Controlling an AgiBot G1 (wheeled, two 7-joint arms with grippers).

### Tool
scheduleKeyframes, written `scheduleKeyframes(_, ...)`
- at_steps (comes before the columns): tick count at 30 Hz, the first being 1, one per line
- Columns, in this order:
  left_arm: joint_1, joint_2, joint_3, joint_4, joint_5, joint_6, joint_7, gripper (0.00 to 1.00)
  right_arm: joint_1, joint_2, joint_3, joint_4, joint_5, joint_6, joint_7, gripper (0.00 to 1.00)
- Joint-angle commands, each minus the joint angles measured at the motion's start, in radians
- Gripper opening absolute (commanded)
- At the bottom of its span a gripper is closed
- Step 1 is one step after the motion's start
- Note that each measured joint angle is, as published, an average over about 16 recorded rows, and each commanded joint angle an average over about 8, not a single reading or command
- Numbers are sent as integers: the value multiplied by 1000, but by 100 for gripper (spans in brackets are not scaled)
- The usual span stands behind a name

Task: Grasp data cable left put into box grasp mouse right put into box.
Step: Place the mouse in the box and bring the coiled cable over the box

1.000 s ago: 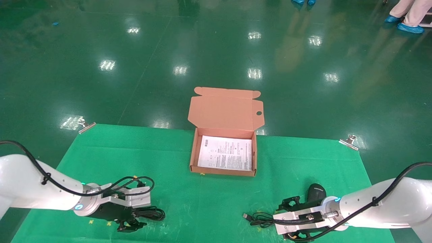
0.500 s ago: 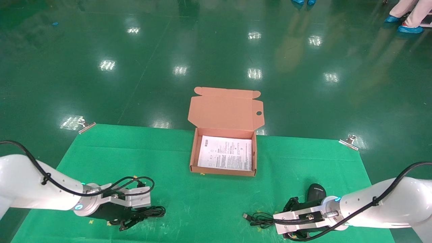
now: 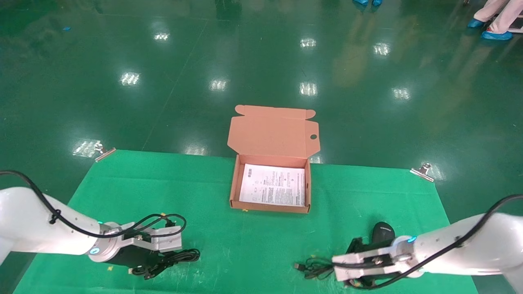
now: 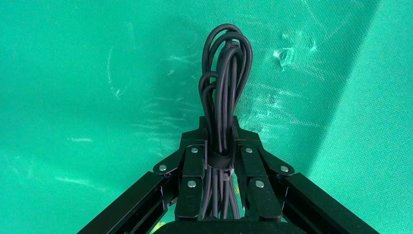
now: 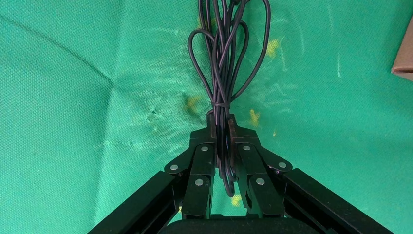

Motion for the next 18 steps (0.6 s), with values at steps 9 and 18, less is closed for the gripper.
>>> scheduleKeyframes(9, -35, -85, -21, -135, -29, 60, 35, 0, 56, 153, 78, 162, 38, -10, 122, 0)
scheduleKeyframes(18, -113, -144, -55, -354, 7, 23, -6, 0, 188, 207, 163, 305, -25, 93, 264, 0)
